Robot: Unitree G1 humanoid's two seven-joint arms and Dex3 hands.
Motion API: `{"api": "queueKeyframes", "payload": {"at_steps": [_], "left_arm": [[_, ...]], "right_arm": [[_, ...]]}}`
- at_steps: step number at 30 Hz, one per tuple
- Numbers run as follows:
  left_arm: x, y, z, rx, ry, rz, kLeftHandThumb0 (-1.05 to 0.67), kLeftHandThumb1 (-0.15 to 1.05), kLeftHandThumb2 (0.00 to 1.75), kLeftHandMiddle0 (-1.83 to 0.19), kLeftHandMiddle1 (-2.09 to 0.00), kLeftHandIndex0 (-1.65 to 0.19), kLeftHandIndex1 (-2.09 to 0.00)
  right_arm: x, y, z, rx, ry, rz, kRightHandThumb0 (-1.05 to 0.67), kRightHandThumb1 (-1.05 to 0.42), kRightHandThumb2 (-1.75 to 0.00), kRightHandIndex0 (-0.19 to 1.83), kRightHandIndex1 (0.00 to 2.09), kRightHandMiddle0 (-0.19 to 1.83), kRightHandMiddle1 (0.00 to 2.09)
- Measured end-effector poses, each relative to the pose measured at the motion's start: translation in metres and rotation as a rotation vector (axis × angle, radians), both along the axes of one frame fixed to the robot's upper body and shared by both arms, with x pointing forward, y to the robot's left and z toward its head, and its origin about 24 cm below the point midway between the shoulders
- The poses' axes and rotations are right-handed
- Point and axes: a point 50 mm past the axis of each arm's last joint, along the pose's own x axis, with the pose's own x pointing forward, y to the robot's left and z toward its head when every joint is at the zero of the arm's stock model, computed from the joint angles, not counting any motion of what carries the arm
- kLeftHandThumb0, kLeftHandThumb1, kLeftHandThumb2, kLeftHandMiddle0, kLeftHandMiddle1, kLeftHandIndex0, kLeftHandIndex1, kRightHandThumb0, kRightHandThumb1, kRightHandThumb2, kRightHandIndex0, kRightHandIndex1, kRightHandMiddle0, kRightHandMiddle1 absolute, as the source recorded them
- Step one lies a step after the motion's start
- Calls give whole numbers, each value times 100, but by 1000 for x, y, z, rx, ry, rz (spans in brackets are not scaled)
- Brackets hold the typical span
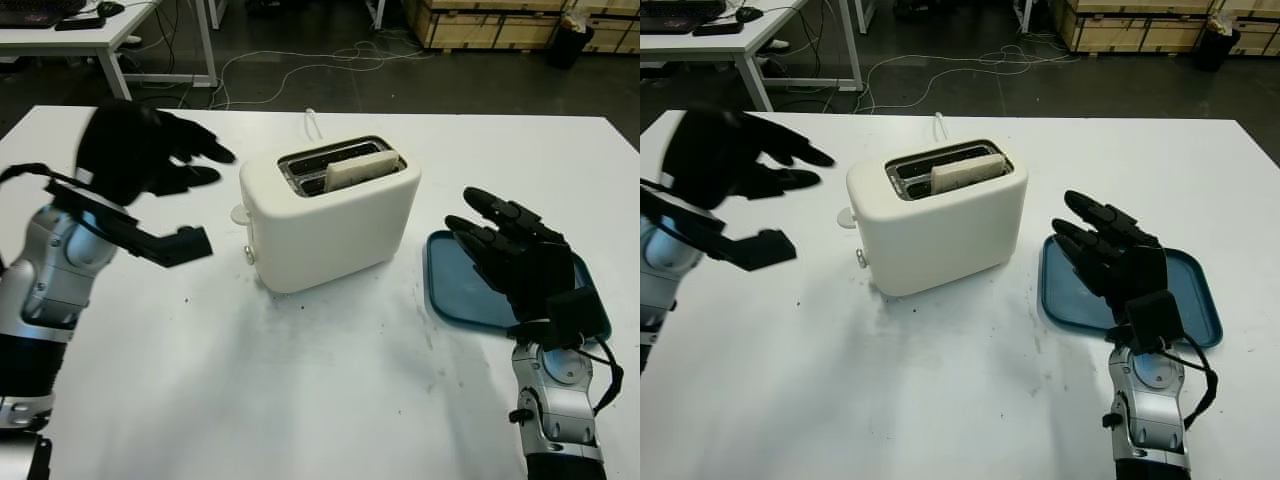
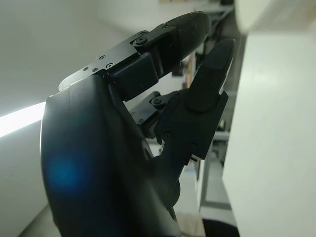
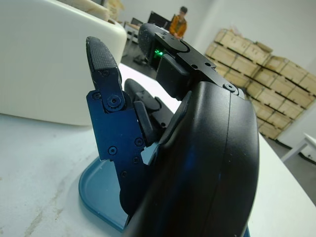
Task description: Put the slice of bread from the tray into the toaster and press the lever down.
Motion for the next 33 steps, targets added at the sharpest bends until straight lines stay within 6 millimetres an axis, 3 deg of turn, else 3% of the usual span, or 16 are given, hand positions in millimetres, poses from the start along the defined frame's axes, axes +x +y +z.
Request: {"api": "queueKeyframes", "payload": {"at_steps": [17, 22, 33], "left_arm": [[-2, -6, -12, 33, 82, -24, -17, 71, 1, -113, -85, -138, -2], [-2, 1, -16, 44, 92, 34, -18, 76, 2, -108, -88, -134, 0], [3, 14, -20, 41, 79, 112, -20, 74, 0, -106, -92, -135, -1]], "right_arm": [[0, 0, 0, 0, 0, 1, -47, -84, 0, 89, 0, 81, 0], [0, 0, 0, 3, -1, 2, -46, -84, 0, 88, 0, 80, 0], [0, 0, 0, 3, 0, 3, -45, -84, 0, 88, 0, 80, 0]]}}
